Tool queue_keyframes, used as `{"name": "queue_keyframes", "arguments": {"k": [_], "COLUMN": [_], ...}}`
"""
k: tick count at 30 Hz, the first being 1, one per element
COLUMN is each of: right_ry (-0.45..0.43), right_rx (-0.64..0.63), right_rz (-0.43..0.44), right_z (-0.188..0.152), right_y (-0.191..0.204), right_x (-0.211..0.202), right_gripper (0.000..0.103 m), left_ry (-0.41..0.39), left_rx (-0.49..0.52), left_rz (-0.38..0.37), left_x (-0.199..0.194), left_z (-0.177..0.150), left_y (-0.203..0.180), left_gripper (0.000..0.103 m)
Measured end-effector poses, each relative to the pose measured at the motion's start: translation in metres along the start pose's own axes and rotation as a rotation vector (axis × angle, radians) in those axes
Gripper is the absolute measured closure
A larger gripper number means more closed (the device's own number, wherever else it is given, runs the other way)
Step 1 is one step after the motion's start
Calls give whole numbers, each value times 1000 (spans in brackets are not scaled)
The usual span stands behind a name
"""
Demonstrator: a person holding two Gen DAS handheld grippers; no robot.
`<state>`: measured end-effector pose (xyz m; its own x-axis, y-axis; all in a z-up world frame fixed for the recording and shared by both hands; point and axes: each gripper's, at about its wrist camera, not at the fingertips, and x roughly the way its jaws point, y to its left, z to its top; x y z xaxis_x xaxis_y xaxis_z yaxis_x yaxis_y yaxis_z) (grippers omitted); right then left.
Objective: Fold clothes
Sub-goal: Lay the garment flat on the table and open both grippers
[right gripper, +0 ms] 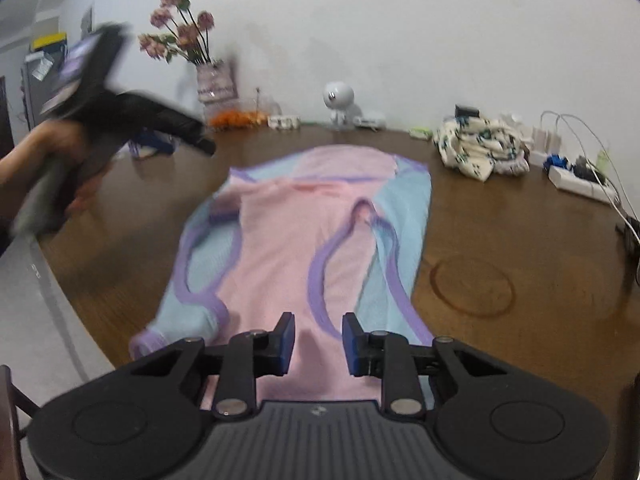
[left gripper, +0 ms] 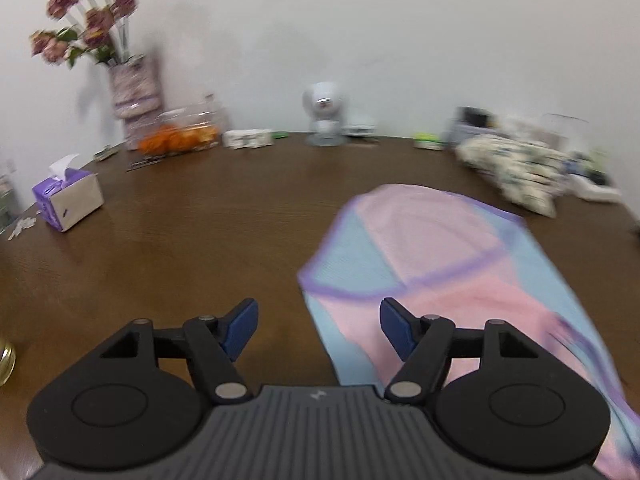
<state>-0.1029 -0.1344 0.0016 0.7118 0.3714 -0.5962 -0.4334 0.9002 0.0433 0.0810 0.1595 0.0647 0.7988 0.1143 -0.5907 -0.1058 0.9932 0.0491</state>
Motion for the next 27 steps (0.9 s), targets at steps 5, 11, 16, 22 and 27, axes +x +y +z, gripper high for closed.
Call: {"name": "queue_keyframes", "arguments": {"k": [5,11,16,22,27], "right_ry": [34,59,70,76,0], "right_rx": [-5,-25,-18,-39,-33], "right_rz": [18,-25,-82,-341,-233], "right_z": [-5,2,7,14,18], "right_y": [-18,-32,-47,-56,-41], "right_x": [5,12,17,25,7], "right_gripper": [81,81,81,76,76], "left_ry": [61,85,60,50,135], "left_rx": [-10,96,254,292,244], "left_rz": [3,18,88,281,256], "left_x": [57,86,74,19,-49], "left_z": [15,0,-19,-67,-107], "left_y": [-7,-29,-48,-25,-8], "left_gripper": [34,93,103,103,103]}}
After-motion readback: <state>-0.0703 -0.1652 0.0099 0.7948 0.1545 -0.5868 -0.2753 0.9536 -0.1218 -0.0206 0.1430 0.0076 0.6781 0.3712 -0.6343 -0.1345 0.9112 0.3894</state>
